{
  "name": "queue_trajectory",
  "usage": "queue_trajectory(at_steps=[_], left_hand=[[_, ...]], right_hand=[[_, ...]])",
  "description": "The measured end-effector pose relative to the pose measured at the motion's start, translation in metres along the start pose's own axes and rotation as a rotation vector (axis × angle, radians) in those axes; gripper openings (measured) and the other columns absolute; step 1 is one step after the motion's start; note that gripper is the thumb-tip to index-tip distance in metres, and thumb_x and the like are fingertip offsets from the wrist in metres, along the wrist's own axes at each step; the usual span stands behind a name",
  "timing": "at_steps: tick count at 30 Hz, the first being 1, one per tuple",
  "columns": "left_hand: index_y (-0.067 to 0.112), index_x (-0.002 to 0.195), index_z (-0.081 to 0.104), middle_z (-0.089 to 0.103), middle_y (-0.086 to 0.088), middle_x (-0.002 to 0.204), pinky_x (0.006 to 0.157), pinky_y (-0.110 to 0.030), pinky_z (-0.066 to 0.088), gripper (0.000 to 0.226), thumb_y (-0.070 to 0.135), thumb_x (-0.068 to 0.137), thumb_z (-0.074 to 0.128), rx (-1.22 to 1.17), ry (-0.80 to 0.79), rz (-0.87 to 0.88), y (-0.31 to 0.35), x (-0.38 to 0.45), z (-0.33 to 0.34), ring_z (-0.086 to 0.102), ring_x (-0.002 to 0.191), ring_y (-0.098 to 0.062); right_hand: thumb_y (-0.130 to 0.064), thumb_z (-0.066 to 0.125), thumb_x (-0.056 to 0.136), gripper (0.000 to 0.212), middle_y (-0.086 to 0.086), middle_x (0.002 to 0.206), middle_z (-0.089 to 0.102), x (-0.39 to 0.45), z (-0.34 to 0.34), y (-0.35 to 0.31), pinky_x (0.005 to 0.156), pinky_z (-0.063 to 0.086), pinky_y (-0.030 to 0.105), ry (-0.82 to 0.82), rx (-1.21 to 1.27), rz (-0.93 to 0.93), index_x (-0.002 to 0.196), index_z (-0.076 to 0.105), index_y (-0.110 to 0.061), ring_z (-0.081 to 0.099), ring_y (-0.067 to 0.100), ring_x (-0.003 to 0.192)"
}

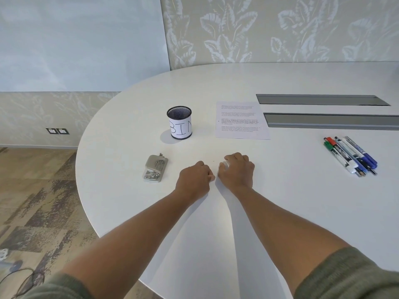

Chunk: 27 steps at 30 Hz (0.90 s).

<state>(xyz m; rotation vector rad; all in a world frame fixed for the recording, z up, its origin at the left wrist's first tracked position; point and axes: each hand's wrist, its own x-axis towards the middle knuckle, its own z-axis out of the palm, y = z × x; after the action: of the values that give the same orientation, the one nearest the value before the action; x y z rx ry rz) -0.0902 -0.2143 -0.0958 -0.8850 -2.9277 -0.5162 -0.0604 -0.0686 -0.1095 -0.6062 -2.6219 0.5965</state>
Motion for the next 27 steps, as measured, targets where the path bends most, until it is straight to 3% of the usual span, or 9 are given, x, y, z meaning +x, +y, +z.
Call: queue_trajectory(at_steps=[4,9,13,19,27], left_hand=[[0.025,0.096,0.068,0.061,0.007,0.099,0.067,-0.029,0.037,0.016,0.029,0.096,0.052,-0.061,-0.008,-0.027,-0.003,-0.001,0.001,0.064,0.084,-0.021],[0.033,0.077,0.056,0.061,0.01,0.094,0.064,-0.027,0.036,0.023,0.019,0.092,0.048,-0.242,-0.044,-0.148,-0.009,0.001,-0.001,0.059,0.082,-0.016],[0.025,0.083,0.058,0.062,0.011,0.087,0.061,-0.026,0.037,0.018,0.019,0.097,0.048,-0.336,-0.032,-0.194,-0.013,0.004,-0.004,0.059,0.083,-0.015],[0.014,0.092,0.062,0.069,0.0,0.094,0.081,-0.038,0.049,0.017,0.016,0.098,0.046,-0.471,-0.02,-0.248,-0.019,0.004,-0.011,0.064,0.093,-0.022],[0.016,0.092,0.06,0.07,0.004,0.093,0.084,-0.04,0.051,0.018,0.01,0.096,0.044,-0.566,-0.022,-0.283,-0.024,0.006,-0.012,0.065,0.095,-0.021]], right_hand=[[-0.031,0.052,0.089,0.032,-0.003,0.119,0.061,0.001,-0.002,0.0,0.097,0.033,0.038,-0.008,-0.004,0.005,0.115,0.067,-0.02,0.049,0.021,0.115],[-0.031,0.052,0.089,0.031,-0.004,0.118,0.062,0.001,-0.002,0.002,0.098,0.033,0.038,-0.002,0.0,0.007,0.114,0.067,-0.021,0.049,0.021,0.114],[-0.03,0.053,0.088,0.029,-0.004,0.115,0.062,0.003,-0.002,0.002,0.095,0.033,0.038,0.009,0.006,0.002,0.111,0.068,-0.021,0.049,0.022,0.113],[-0.032,0.051,0.089,0.027,-0.007,0.11,0.06,0.008,0.0,0.003,0.09,0.031,0.035,-0.033,0.024,-0.002,0.105,0.071,-0.027,0.046,0.019,0.11],[-0.037,0.052,0.089,0.024,-0.004,0.104,0.06,0.023,0.0,-0.01,0.089,0.035,0.035,-0.212,0.043,-0.013,0.1,0.074,-0.031,0.048,0.022,0.106]])
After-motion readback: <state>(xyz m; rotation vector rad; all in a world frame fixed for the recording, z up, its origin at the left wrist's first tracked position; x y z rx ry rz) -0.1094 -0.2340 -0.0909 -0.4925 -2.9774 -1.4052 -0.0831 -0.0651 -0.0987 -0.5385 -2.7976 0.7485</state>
